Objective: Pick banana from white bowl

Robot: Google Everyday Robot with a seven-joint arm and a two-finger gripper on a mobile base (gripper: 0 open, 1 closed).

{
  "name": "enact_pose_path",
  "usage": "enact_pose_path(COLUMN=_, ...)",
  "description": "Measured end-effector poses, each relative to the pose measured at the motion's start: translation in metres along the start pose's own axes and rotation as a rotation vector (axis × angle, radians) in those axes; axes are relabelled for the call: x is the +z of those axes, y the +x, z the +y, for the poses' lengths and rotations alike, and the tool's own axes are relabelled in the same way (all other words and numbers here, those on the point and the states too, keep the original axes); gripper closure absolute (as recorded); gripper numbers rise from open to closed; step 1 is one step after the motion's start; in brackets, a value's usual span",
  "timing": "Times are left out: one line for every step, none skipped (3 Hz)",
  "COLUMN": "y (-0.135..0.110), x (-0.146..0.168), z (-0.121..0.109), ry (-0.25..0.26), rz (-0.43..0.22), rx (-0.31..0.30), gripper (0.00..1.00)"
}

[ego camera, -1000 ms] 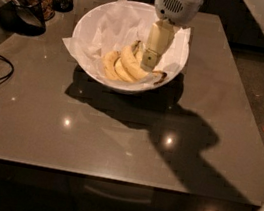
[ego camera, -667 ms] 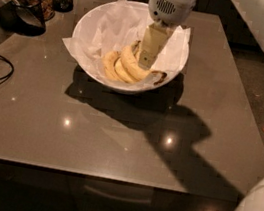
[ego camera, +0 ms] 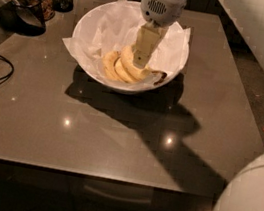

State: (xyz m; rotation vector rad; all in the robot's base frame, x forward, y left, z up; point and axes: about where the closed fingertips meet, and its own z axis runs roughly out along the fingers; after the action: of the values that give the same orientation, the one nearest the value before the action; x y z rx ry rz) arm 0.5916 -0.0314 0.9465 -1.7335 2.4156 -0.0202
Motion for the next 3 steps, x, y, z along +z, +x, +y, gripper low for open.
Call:
enact_pose_path(y=-0.005, x=0.002, z=0.000, ry=-0.001, rz=0.005, rx=-0.010, gripper=0.32)
enact_pose_path(y=-0.011, x=0.013, z=-0.001, ry=-0.020, rz=0.018, rx=-0.015, gripper=0.37)
enact_pose_path(y=-0.016, x=0.022, z=-0.001, ry=-0.036, rz=0.029, rx=-0.016, gripper=0.36)
